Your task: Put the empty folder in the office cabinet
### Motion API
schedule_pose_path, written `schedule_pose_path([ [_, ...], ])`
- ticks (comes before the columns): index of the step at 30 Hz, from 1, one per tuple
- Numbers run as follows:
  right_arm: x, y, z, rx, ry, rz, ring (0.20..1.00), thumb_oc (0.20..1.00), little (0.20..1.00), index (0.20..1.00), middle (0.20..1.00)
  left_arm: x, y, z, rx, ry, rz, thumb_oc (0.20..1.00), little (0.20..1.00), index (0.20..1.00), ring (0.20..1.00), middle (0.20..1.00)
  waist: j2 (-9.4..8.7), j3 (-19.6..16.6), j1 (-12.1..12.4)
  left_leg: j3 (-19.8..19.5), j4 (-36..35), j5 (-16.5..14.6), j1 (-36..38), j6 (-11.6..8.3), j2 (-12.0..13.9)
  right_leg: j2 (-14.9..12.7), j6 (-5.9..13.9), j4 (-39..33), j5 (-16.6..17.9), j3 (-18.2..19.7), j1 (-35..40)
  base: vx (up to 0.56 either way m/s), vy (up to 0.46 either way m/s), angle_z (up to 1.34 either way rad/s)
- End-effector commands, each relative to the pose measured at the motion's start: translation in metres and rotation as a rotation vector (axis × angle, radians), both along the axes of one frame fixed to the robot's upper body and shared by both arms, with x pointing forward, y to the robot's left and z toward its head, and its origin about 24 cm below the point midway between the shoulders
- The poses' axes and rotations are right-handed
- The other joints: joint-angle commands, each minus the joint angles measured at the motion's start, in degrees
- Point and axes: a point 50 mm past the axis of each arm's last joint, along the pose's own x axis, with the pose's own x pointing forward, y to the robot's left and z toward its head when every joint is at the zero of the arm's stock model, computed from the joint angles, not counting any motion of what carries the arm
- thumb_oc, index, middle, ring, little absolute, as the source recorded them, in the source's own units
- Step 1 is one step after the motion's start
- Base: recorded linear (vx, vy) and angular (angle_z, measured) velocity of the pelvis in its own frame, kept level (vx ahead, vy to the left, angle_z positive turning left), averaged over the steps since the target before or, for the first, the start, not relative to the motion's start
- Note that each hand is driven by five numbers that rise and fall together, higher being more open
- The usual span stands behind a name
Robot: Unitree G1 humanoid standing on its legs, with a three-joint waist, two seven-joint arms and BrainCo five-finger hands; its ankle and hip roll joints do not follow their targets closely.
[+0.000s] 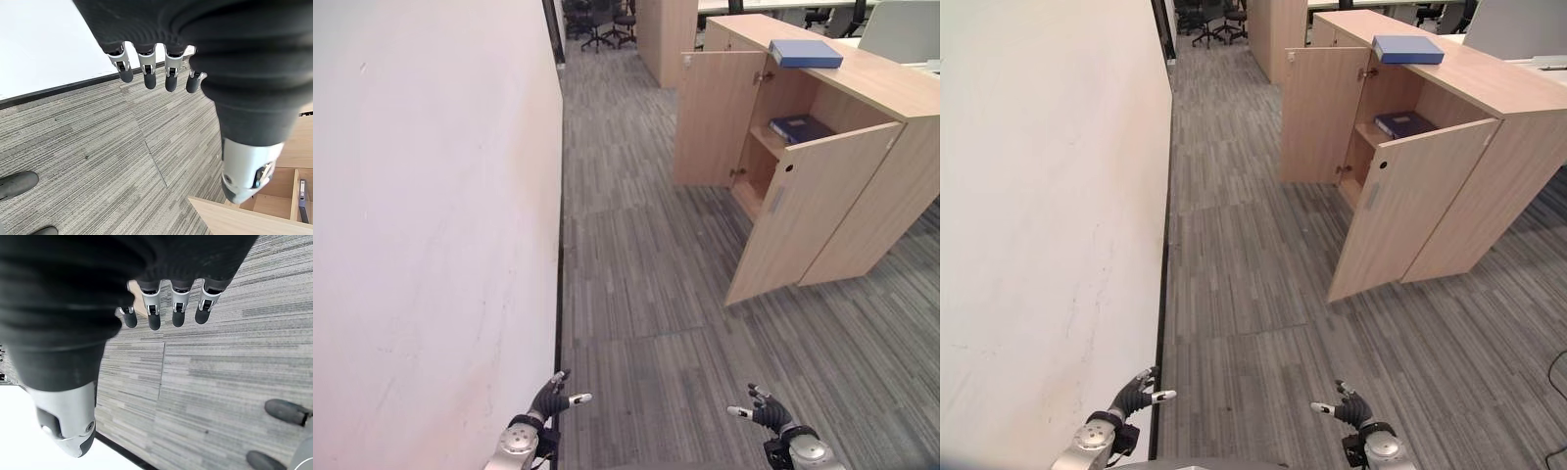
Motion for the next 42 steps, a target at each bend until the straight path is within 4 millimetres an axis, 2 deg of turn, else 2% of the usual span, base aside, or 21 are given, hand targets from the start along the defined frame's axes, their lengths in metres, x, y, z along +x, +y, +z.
schedule_pose_path([
  [1,0.028,0.001,0.015,0.01,-0.113,0.027,1.0,1.0,1.0,1.0,1.0,0.023,0.002,0.01,0.034,-0.072,-0.044,1.0,1.0,1.0,1.0,1.0,-2.52,0.01,1.41,-5.24,0.15,-3.19,-1.29,-3.57,3.07,-3.52,5.07,2.54,-3.48,4.02,-1.3,0.0,0.0,0.0],
  [8,0.031,0.001,0.018,0.04,-0.143,-0.012,1.0,1.0,1.0,1.0,1.0,0.023,0.001,0.01,0.029,-0.067,-0.044,1.0,1.0,1.0,1.0,1.0,-2.37,-0.07,1.17,-5.72,0.15,-3.0,-1.1,-3.89,3.48,-2.99,4.67,3.12,-4.11,3.93,-1.11,0.01,-0.031,0.02],
  [17,0.021,-0.003,0.012,0.042,-0.098,-0.034,1.0,1.0,1.0,1.0,1.0,0.023,0.003,0.01,0.022,-0.062,-0.025,1.0,1.0,1.0,1.0,1.0,-2.02,0.27,1.09,-6.67,1.15,-3.02,-1.43,-4.76,4.31,-1.98,3.96,3.81,-4.95,3.9,-1.14,0.01,-0.066,0.05],
  [19,0.021,-0.002,0.012,0.046,-0.096,-0.032,1.0,1.0,1.0,1.0,1.0,0.023,0.007,0.01,0.019,-0.06,-0.004,1.0,1.0,1.0,1.0,1.0,-2.09,0.85,1.19,-7.16,4.07,-3.68,-2.5,-5.48,4.86,-1.21,3.4,4.96,-5.5,4.06,-1.53,-0.03,-0.122,0.07],
  [20,0.023,-0.007,0.014,0.032,-0.101,-0.041,1.0,1.0,1.0,1.0,1.0,0.026,0.008,0.011,0.035,-0.061,-0.006,1.0,1.0,1.0,1.0,1.0,-2.27,3.13,1.46,-7.43,10.92,-2.69,-6.99,-6.78,4.88,-0.85,2.84,5.97,-6.69,3.39,-1.13,-0.13,-0.134,0.09],
  [21,0.028,-0.007,0.017,0.032,-0.123,-0.037,1.0,1.0,1.0,1.0,1.0,0.034,0.006,0.016,0.02,-0.095,0.002,1.0,1.0,1.0,1.0,1.0,-2.62,4.1,1.08,-7.22,12.38,-3.57,-8.28,-7.33,5.0,-0.99,2.77,6.76,-6.68,3.2,-1.84,-0.14,-0.147,0.13],
  [24,0.028,-0.01,0.018,0.025,-0.124,-0.046,1.0,1.0,1.0,1.0,1.0,0.038,0.007,0.019,0.007,-0.113,0.017,1.0,1.0,1.0,1.0,1.0,-3.28,4.93,0.86,-5.14,18.44,-4.32,-11.38,-8.13,5.31,-1.15,2.0,6.86,-7.03,2.35,-1.37,-0.03,-0.062,0.24],
  [26,0.028,-0.016,0.019,0.009,-0.121,-0.061,1.0,1.0,1.0,1.0,1.0,0.04,0.005,0.019,-0.012,-0.123,0.04,1.0,1.0,1.0,1.0,1.0,-3.24,6.04,1.09,-4.42,21.53,-2.9,-14.38,-7.45,4.67,-1.63,1.92,6.67,-7.04,2.07,-0.37,0.07,-0.021,0.01],
  [27,0.027,-0.019,0.019,0.002,-0.117,-0.069,1.0,1.0,1.0,1.0,1.0,0.04,0.004,0.019,-0.018,-0.121,0.046,1.0,1.0,1.0,1.0,1.0,-3.3,5.98,1.49,-3.88,20.41,-2.96,-16.14,-6.7,3.59,-1.84,2.02,6.51,-7.42,2.05,0.07,0.25,0.015,-0.05],
  [28,0.027,-0.023,0.02,-0.003,-0.117,-0.082,1.0,1.0,1.0,1.0,1.0,0.039,0.005,0.019,-0.02,-0.122,0.05,1.0,1.0,1.0,1.0,1.0,-3.2,5.46,2.48,-3.89,16.84,-0.98,-18.76,-6.21,2.13,-1.72,2.24,5.89,-8.12,2.41,1.05,0.31,0.043,0.02],
  [30,0.03,-0.025,0.021,-0.007,-0.123,-0.091,1.0,1.0,1.0,1.0,1.0,0.039,0.006,0.02,-0.015,-0.126,0.047,1.0,1.0,1.0,1.0,1.0,-2.44,5.49,3.79,-4.02,12.13,2.62,-22.65,-6.24,2.31,-1.03,2.0,5.4,-9.41,3.52,2.41,0.29,0.068,0.03],
  [32,0.033,-0.024,0.022,-0.008,-0.127,-0.09,1.0,1.0,1.0,1.0,1.0,0.041,0.007,0.021,-0.012,-0.135,0.052,1.0,1.0,1.0,1.0,1.0,-2.63,5.77,4.61,-3.9,10.02,3.22,-24.29,-6.23,2.18,-1.18,1.79,5.59,-10.5,4.33,3.06,0.18,0.043,0.03],
  [33,0.036,-0.022,0.022,-0.009,-0.129,-0.089,1.0,1.0,1.0,1.0,1.0,0.043,0.01,0.023,-0.008,-0.143,0.066,1.0,1.0,1.0,1.0,1.0,-2.71,5.94,5.61,-4.57,7.23,4.16,-25.97,-6.24,2.56,-1.11,1.58,5.56,-11.5,5.58,3.92,0.27,0.089,-0.14],
  [34,0.04,-0.022,0.022,-0.009,-0.132,-0.098,1.0,1.0,1.0,1.0,1.0,0.044,0.014,0.025,-0.004,-0.153,0.085,1.0,1.0,1.0,1.0,1.0,-2.95,6.12,6.78,-4.71,4.6,5.89,-28.79,-6.87,4.17,-1.23,1.41,5.54,-12.93,7.49,5.78,0.35,0.145,-0.34],
  [36,0.043,-0.022,0.022,-0.01,-0.135,-0.107,1.0,1.0,1.0,1.0,1.0,0.042,0.018,0.023,0.003,-0.144,0.105,1.0,1.0,1.0,1.0,1.0,-3.26,5.78,7.57,-1.78,3.95,6.95,-30.38,-7.11,6.58,-2.15,1.99,5.39,-14.52,8.53,8.51,0.32,0.181,-0.52],
  [38,0.042,-0.02,0.021,-0.005,-0.13,-0.107,1.0,1.0,1.0,1.0,1.0,0.04,0.019,0.022,0.005,-0.138,0.112,1.0,1.0,1.0,1.0,1.0,-3.48,5.52,8.03,-0.2,4.13,7.59,-30.23,-7.14,7.42,-2.99,2.34,5.2,-14.94,8.94,9.4,0.24,0.152,-0.51],
  [39,0.039,-0.018,0.018,0.003,-0.116,-0.106,1.0,1.0,1.0,1.0,1.0,0.035,0.023,0.02,0.014,-0.121,0.124,1.0,1.0,1.0,1.0,1.0,-3.38,4.47,8.26,0.47,3.41,8.06,-29.28,-7.17,8.29,-3.48,2.9,5.53,-15.19,9.3,9.77,0.47,0.364,-0.71],
  [40,0.033,-0.016,0.015,0.012,-0.102,-0.113,1.0,1.0,1.0,1.0,1.0,0.033,0.024,0.019,0.021,-0.114,0.121,1.0,1.0,1.0,1.0,1.0,-3.57,2.91,7.82,3.66,3.57,10.94,-28.4,-7.41,9.5,-5.12,4.0,5.62,-15.63,8.93,10.43,0.51,0.414,-0.66],
  [42,0.027,-0.016,0.011,0.018,-0.085,-0.127,1.0,1.0,1.0,1.0,1.0,0.033,0.025,0.019,0.028,-0.113,0.111,1.0,1.0,1.0,1.0,1.0,-4.21,1.14,7.54,5.86,4.3,12.14,-27.63,-6.92,9.45,-7.29,5.5,6.58,-15.4,8.38,9.95,0.42,0.386,-0.07],
])
